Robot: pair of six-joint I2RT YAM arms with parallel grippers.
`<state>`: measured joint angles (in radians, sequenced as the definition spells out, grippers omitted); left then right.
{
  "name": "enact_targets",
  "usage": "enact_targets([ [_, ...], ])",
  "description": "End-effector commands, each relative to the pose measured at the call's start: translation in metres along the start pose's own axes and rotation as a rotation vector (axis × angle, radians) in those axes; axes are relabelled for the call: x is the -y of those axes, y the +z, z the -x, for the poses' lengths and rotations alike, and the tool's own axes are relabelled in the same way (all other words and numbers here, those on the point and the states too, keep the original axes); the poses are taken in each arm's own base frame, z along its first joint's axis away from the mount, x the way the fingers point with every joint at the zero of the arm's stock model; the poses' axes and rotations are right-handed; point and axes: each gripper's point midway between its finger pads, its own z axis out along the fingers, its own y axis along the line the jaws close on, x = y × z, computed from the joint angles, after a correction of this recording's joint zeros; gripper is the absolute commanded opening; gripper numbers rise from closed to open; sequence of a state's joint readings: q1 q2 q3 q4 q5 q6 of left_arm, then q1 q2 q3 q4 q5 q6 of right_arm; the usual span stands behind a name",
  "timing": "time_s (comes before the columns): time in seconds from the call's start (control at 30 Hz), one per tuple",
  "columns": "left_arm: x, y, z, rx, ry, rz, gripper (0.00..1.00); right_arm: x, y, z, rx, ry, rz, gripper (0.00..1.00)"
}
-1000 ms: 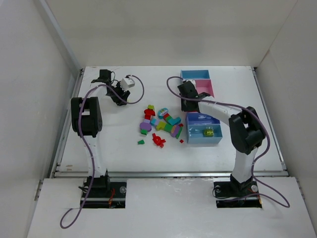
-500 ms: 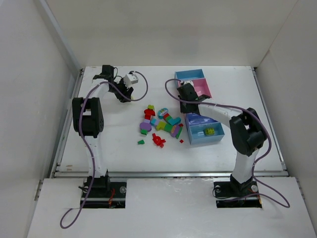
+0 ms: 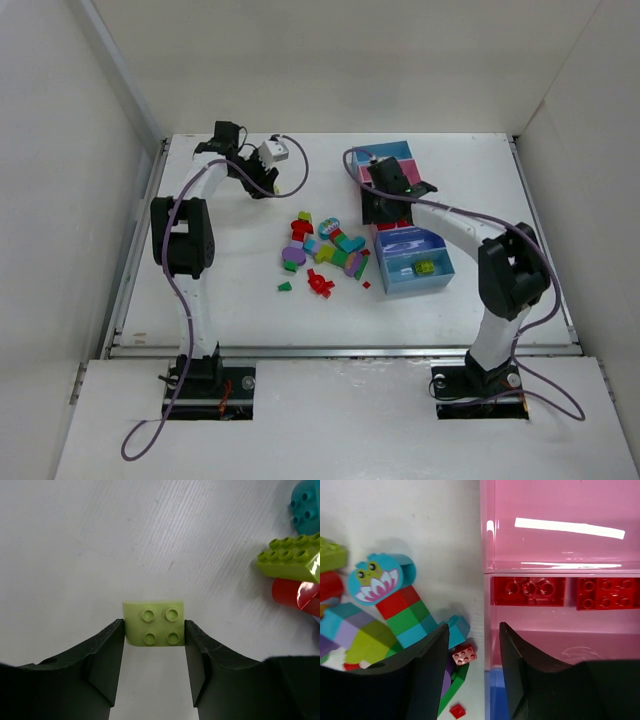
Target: Sort the legos into containers by color
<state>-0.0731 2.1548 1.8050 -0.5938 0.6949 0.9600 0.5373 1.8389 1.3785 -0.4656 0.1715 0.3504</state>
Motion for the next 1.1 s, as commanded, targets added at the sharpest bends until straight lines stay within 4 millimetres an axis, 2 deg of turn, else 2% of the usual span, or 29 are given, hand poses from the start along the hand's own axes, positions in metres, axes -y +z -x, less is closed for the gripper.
enact_targets([
  [0.0, 0.002, -0.021, 0.043, 0.082, 0.041, 0.002, 0.00, -0.002, -0.045, 0.055, 0.132, 0.045, 0.087, 0.50],
  [0.03, 0.002, -0.021, 0.043, 0.082, 0.041, 0.002, 0.00, 0.009, -0.042, 0.051, 0.115, 0.047, 0.065, 0.50],
  [0.1, -0.001, -0.025, 0.049, 0.088, 0.049, 0.009, 0.00, 0.018, -0.051, 0.053, 0.131, 0.052, 0.066, 0.50],
  [0.17, 0.001, -0.024, 0.050, 0.095, 0.040, 0.003, 0.00, 0.042, -0.057, 0.046, 0.121, 0.084, 0.031, 0.50],
  [0.23, -0.001, -0.026, 0.053, 0.100, 0.036, 0.008, 0.00, 0.058, -0.061, 0.041, 0.103, 0.154, 0.034, 0.50],
  [0.27, -0.001, -0.026, 0.053, 0.100, 0.036, 0.008, 0.00, 0.079, -0.060, 0.035, 0.091, 0.191, 0.009, 0.50],
  [0.3, -0.001, -0.026, 0.053, 0.100, 0.036, 0.008, 0.00, 0.088, -0.065, 0.037, 0.106, 0.209, -0.003, 0.50],
  [0.4, 0.000, -0.022, 0.056, 0.100, 0.058, 0.002, 0.00, 0.109, -0.066, 0.037, 0.106, 0.218, -0.044, 0.49],
  [0.5, 0.014, -0.014, 0.065, 0.092, 0.138, -0.036, 0.00, 0.123, -0.064, 0.044, 0.091, 0.178, -0.079, 0.47],
  [0.6, 0.027, -0.010, 0.073, 0.101, 0.179, -0.087, 0.00, 0.146, -0.055, 0.040, 0.066, 0.207, -0.117, 0.43],
  [0.67, 0.036, -0.008, 0.082, 0.132, 0.189, -0.127, 0.00, 0.151, -0.052, 0.041, 0.068, 0.184, -0.124, 0.40],
  [0.73, 0.039, -0.006, 0.082, 0.142, 0.179, -0.148, 0.00, 0.159, -0.049, 0.044, 0.075, 0.165, -0.143, 0.38],
  [0.8, 0.054, -0.001, 0.087, 0.147, 0.191, -0.192, 0.00, 0.163, -0.039, 0.034, 0.032, 0.145, -0.160, 0.36],
  [0.93, 0.066, 0.004, 0.087, 0.137, 0.215, -0.222, 0.00, 0.165, -0.027, 0.019, -0.013, 0.123, -0.166, 0.35],
  [1.07, 0.073, 0.008, 0.091, 0.137, 0.218, -0.237, 0.00, 0.170, -0.022, 0.025, 0.011, 0.121, -0.169, 0.30],
])
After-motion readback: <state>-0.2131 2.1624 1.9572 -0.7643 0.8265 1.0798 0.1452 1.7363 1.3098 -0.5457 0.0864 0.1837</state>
